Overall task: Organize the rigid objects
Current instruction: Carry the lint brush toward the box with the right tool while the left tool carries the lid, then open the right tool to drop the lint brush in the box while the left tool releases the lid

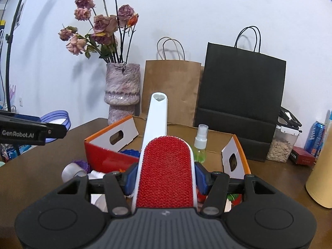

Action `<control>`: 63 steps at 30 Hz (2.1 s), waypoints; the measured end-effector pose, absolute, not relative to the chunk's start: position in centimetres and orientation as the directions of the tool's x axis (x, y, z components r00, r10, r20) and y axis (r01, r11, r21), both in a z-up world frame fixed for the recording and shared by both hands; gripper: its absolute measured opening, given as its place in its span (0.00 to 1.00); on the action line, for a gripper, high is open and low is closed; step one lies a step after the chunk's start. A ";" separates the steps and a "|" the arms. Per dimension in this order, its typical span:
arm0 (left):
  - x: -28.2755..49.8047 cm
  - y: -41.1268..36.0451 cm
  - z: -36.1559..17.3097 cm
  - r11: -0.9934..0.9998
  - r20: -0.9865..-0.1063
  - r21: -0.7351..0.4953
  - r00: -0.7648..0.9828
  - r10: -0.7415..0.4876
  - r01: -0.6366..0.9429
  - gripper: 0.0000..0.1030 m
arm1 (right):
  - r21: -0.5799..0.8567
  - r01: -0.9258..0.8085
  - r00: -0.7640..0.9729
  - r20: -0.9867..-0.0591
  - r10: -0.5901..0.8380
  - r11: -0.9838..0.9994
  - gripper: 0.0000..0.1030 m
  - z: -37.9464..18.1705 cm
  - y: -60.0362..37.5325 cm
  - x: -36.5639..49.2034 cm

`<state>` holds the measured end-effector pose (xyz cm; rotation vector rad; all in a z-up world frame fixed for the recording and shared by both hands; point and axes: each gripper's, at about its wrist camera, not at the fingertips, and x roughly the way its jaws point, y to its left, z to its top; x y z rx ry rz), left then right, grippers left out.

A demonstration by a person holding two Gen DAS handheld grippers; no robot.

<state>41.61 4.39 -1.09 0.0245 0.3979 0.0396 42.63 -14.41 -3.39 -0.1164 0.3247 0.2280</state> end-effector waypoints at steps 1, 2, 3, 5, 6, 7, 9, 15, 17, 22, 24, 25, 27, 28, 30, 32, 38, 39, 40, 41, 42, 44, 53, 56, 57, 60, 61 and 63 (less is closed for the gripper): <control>41.9 4.2 -1.0 0.999 -0.383 0.033 0.923 0.045 -0.035 0.66 | -0.073 -0.237 0.924 -0.325 0.201 0.969 0.54 -3.3 -14.4 42.9; 42.2 4.0 -0.9 0.999 -0.381 0.033 0.924 0.045 -0.035 0.66 | -0.071 -0.234 0.926 -0.321 0.200 0.970 0.53 -3.2 -14.4 43.3; 42.5 3.8 -0.9 0.999 -0.379 0.034 0.924 0.045 -0.035 0.66 | -0.070 -0.234 0.926 -0.318 0.201 0.970 0.54 -3.1 -14.3 43.6; 43.0 3.5 -0.8 0.999 -0.374 0.032 0.926 0.046 -0.037 0.66 | -0.068 -0.234 0.929 -0.311 0.202 0.970 0.54 -2.9 -14.3 44.3; 43.4 3.4 -0.8 0.999 -0.373 0.030 0.927 0.045 -0.037 0.66 | -0.067 -0.236 0.929 -0.307 0.205 0.969 0.54 -2.7 -14.2 44.6; 43.6 3.2 -0.8 0.999 -0.371 0.028 0.927 0.045 -0.037 0.66 | -0.066 -0.239 0.930 -0.304 0.208 0.969 0.54 -2.6 -14.2 44.9; 44.2 2.9 -0.7 0.999 -0.368 0.029 0.929 0.049 -0.042 0.66 | -0.063 -0.248 0.928 -0.303 0.218 0.967 0.54 -2.4 -14.1 45.7; 46.4 2.2 -0.7 0.998 -0.362 0.031 0.930 0.058 -0.050 0.66 | -0.061 -0.264 0.920 -0.317 0.232 0.963 0.54 -2.4 -13.5 48.1; 47.1 2.0 -0.7 0.998 -0.364 0.032 0.929 0.060 -0.051 0.66 | -0.062 -0.268 0.917 -0.321 0.235 0.961 0.54 -2.5 -13.2 48.8; 48.8 1.6 -1.0 0.998 -0.367 0.030 0.928 0.061 -0.054 0.66 | -0.059 -0.274 0.913 -0.330 0.240 0.960 0.54 -2.6 -12.9 50.5; 49.6 1.4 -1.0 0.998 -0.366 0.030 0.928 0.063 -0.055 0.66 | -0.061 -0.274 0.912 -0.334 0.240 0.960 0.54 -2.6 -12.8 51.2; 49.9 1.3 -1.0 0.998 -0.366 0.030 0.929 0.062 -0.055 0.66 | -0.063 -0.276 0.911 -0.335 0.240 0.959 0.54 -2.7 -12.8 51.5; 50.6 1.1 -1.0 0.998 -0.364 0.032 0.929 0.065 -0.057 0.66 | -0.066 -0.275 0.910 -0.339 0.238 0.959 0.54 -2.6 -12.7 52.2; 51.0 1.0 -1.0 0.998 -0.364 0.033 0.929 0.066 -0.058 0.66 | -0.067 -0.274 0.910 -0.341 0.237 0.959 0.54 -2.7 -12.7 52.5; 51.7 0.9 -1.1 0.998 -0.364 0.033 0.929 0.065 -0.057 0.66 | -0.072 -0.273 0.909 -0.346 0.232 0.959 0.54 -2.7 -12.6 53.2; 52.3 0.7 -1.1 0.998 -0.363 0.037 0.929 0.067 -0.057 0.66 | -0.075 -0.270 0.908 -0.352 0.227 0.960 0.54 -2.8 -12.6 53.9; 54.0 0.1 -1.4 0.997 -0.367 0.050 0.928 0.067 -0.052 0.66 | -0.091 -0.268 0.904 -0.368 0.218 0.959 0.54 -3.0 -12.6 55.6; 54.2 0.1 -1.5 0.997 -0.369 0.053 0.927 0.068 -0.052 0.66 | -0.094 -0.269 0.903 -0.370 0.218 0.959 0.54 -3.0 -12.6 55.8; 54.5 0.0 -1.6 0.997 -0.371 0.054 0.926 0.069 -0.053 0.66 | -0.096 -0.270 0.903 -0.371 0.217 0.958 0.54 -3.0 -12.6 56.1; 54.7 0.0 -1.7 0.997 -0.374 0.054 0.925 0.071 -0.055 0.66 | -0.099 -0.271 0.902 -0.372 0.217 0.957 0.54 -3.1 -12.6 56.3; 55.0 0.0 -1.8 0.997 -0.378 0.053 0.923 0.071 -0.055 0.66 | -0.103 -0.273 0.902 -0.372 0.217 0.956 0.54 -3.1 -12.5 56.5; 55.5 0.1 -2.0 0.997 -0.384 0.053 0.921 0.073 -0.057 0.66 | -0.114 -0.277 0.903 -0.371 0.217 0.954 0.54 -3.1 -12.4 56.9; 57.3 0.0 -3.3 0.996 -0.422 0.073 0.903 0.082 -0.057 0.66 | -0.169 -0.273 0.906 -0.377 0.194 0.947 0.54 -3.5 -12.5 58.8; 57.5 -0.1 -3.5 0.995 -0.430 0.081 0.899 0.080 -0.050 0.66 | -0.168 -0.273 0.902 -0.387 0.192 0.947 0.54 -3.7 -12.8 59.2; 57.5 -0.1 -3.6 0.995 -0.431 0.083 0.899 0.081 -0.050 0.66 | -0.166 -0.276 0.900 -0.391 0.194 0.947 0.54 -3.8 -12.8 59.3; 57.5 0.0 -3.6 0.996 -0.433 0.084 0.899 0.071 -0.039 0.67 | -0.147 -0.285 0.889 -0.409 0.204 0.947 0.54 -3.9 -12.9 59.4; 57.4 0.1 -3.6 0.997 -0.431 0.076 0.900 0.063 -0.033 0.69 | -0.140 -0.286 0.885 -0.418 0.205 0.948 0.54 -4.0 -13.0 59.5; 57.4 0.2 -3.5 0.997 -0.424 0.069 0.903 0.062 -0.036 0.84 | -0.121 -0.276 0.883 -0.422 0.203 0.953 0.67 -4.0 -13.3 59.4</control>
